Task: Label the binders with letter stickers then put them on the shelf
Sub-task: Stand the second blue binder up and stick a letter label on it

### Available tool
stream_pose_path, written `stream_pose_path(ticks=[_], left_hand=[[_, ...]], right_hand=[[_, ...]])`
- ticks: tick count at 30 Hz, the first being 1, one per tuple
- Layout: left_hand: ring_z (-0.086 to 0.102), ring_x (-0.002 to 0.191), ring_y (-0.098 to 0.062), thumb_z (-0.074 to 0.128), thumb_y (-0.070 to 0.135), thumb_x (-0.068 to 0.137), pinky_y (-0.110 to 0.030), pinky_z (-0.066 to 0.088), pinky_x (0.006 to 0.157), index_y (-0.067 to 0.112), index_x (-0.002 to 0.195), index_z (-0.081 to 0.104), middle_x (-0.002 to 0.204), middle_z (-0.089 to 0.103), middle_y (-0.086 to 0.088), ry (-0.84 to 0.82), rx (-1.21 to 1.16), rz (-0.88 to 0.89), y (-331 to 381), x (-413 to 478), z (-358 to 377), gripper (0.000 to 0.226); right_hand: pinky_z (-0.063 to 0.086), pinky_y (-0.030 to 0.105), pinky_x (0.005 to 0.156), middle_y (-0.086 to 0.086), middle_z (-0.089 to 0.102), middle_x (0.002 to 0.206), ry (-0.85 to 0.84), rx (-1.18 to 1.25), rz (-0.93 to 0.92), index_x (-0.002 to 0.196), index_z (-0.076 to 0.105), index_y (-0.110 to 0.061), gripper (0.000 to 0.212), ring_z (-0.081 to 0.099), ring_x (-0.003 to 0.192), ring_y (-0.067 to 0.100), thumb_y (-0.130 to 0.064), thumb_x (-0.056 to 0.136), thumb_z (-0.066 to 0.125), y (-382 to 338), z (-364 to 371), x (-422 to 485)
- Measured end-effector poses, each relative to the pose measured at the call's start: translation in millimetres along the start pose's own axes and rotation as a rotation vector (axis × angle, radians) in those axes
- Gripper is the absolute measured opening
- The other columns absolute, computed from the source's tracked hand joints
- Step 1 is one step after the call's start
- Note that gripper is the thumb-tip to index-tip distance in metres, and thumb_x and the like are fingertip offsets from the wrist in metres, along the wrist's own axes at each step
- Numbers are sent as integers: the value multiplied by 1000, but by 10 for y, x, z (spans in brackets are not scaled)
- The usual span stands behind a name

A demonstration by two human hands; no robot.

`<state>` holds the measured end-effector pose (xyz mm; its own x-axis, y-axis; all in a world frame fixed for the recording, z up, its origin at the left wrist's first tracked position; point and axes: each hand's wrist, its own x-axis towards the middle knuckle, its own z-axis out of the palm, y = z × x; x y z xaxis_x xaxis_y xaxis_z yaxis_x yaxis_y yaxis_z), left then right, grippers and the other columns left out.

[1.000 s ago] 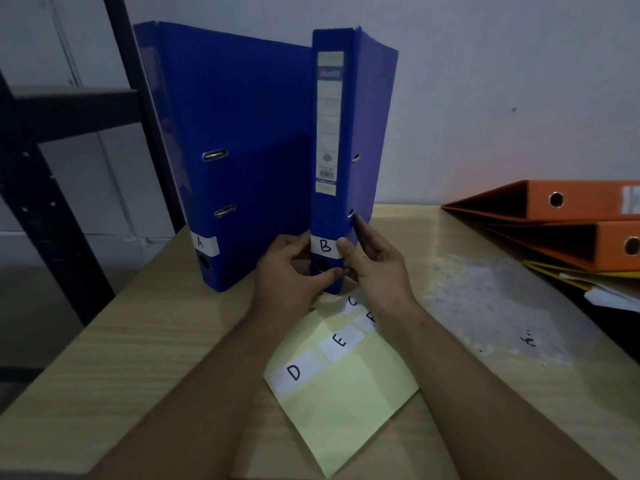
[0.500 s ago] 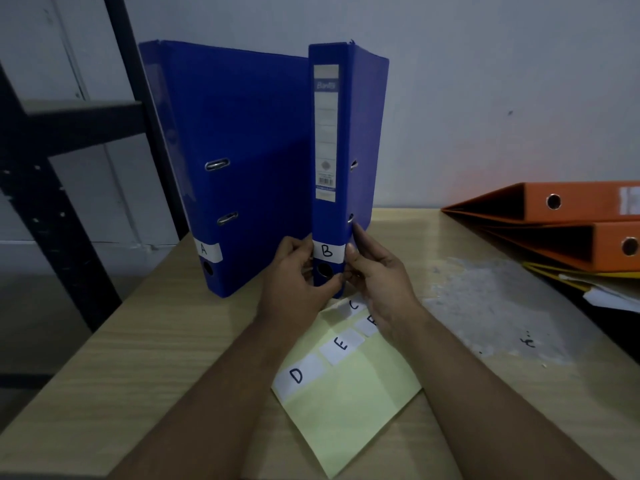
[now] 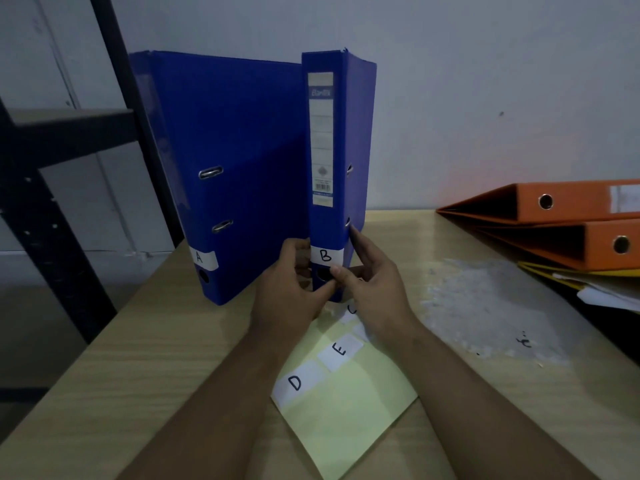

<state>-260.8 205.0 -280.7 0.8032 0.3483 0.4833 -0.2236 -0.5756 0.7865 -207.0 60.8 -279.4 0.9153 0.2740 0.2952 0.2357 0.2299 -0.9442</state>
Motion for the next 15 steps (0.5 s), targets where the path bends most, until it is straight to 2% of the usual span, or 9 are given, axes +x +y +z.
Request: stream_pose_path(ticks=[1,2,4,6,8,11,13,15], left_hand=[[70,105,2,91,40,80,-23,61,86,36,134,54,119,74,17,12,14,16,3,1,-3,65],[69,109,1,90,41,80,-21,59,88,35,137,56,122,74,17,26,26,30,-1,2,-5,66],[68,113,1,89,40,82,-21,57,92,35,145,57,127,74,18,40,43,50,-11,6,-14,71],[68,113,1,87,39,84,-22,57,93,40,148,55,126,72,24,23,48,70,-10,2,-23,71],[66,109,8,85,39,86,-15,54,89,43,146,56,118,69,31,8,51,82,-5,-2,-19,67],[60,102,17,83,42,87,-1,45,77,40,142,60,109,64,34,23,104,94,-29,20,4,60],[59,100,15,82,45,87,-3,45,75,37,144,59,114,65,26,25,133,77,-63,39,20,61],[61,99,9,81,47,87,-9,49,78,36,144,59,116,66,19,30,143,67,-95,50,29,62]], right_hand=[[63,26,72,6,83,105,0,-13,2,159,50,-36,75,78,90,19,5,99,70,-9,5,-5],[62,24,71,7,82,106,2,-25,4,158,51,-37,74,78,92,18,6,100,68,1,1,-3],[64,32,81,4,81,108,5,-29,17,157,53,-37,72,79,100,22,9,102,63,29,-2,6],[63,32,79,2,81,108,11,-35,26,156,53,-37,72,79,101,23,10,102,61,49,-1,9],[60,25,70,0,81,108,18,-39,20,155,54,-37,73,79,97,24,12,101,61,56,-2,9],[56,21,60,11,81,103,20,-20,41,154,55,-38,73,79,92,30,12,101,61,49,-6,13],[61,29,67,14,81,102,10,0,59,153,56,-38,72,80,94,33,12,101,60,64,1,22],[65,42,79,14,81,104,1,-2,65,153,56,-37,71,80,96,33,12,101,59,74,11,27]])
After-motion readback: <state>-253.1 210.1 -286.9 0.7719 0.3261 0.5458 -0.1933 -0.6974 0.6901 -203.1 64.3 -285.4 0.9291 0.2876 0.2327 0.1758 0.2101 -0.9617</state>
